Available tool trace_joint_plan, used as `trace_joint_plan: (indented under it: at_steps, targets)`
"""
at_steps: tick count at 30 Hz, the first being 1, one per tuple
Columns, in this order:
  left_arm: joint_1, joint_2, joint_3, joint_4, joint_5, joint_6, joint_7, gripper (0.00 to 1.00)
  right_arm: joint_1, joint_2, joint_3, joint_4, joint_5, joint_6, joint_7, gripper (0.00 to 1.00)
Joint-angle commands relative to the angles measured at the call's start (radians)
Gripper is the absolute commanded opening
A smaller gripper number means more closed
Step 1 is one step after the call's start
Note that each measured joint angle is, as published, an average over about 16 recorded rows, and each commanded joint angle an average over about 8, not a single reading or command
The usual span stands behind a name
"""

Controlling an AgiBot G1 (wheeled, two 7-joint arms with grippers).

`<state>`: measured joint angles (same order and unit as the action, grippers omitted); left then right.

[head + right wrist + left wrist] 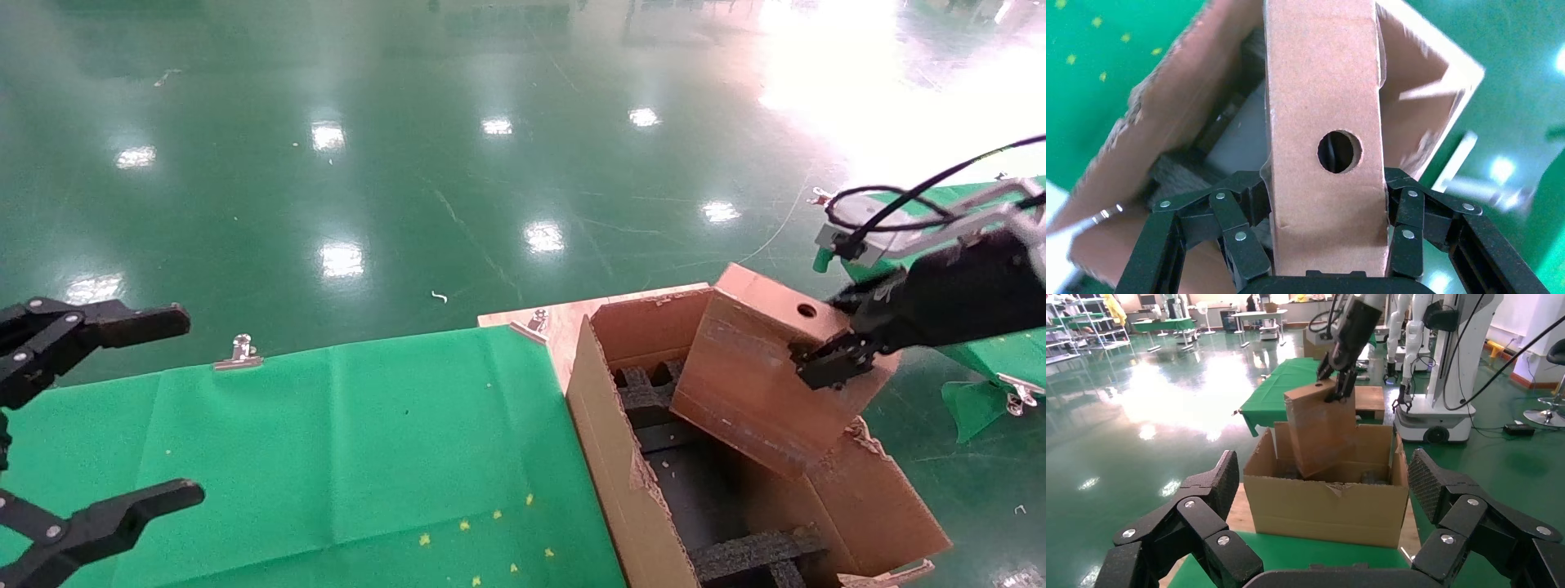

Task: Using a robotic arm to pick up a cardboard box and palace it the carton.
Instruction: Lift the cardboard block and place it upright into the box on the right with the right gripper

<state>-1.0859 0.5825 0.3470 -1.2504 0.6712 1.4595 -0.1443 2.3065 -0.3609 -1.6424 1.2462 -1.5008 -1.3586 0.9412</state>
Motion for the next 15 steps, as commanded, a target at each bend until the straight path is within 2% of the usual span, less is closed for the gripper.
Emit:
trace_joint_plan:
  at_steps: [1, 4, 7, 10, 15]
  targets:
    - [0.0, 0.0, 0.0, 0.0, 0.0, 0.0, 0.0, 1.0, -0.012, 0.023, -0.012, 0.064, -0.035, 0.035, 0.132, 0.0]
    - [0.0, 0.0, 0.0, 0.0, 0.0, 0.0, 0.0, 1.0, -0.029, 0.033, -0.029, 0.102, -0.089, 0.063, 0.282, 0.0]
    - [0.0, 0.0, 0.0, 0.0, 0.0, 0.0, 0.0, 1.0, -0.043, 0.032, -0.041, 0.112, -0.122, 0.079, 0.368, 0.0]
    - [0.0, 0.0, 0.0, 0.0, 0.0, 0.0, 0.0, 1.0, -0.054, 0.03, -0.047, 0.12, -0.141, 0.093, 0.411, 0.0]
    - [0.0, 0.0, 0.0, 0.0, 0.0, 0.0, 0.0, 1.0, -0.06, 0.029, -0.05, 0.125, -0.15, 0.103, 0.424, 0.0]
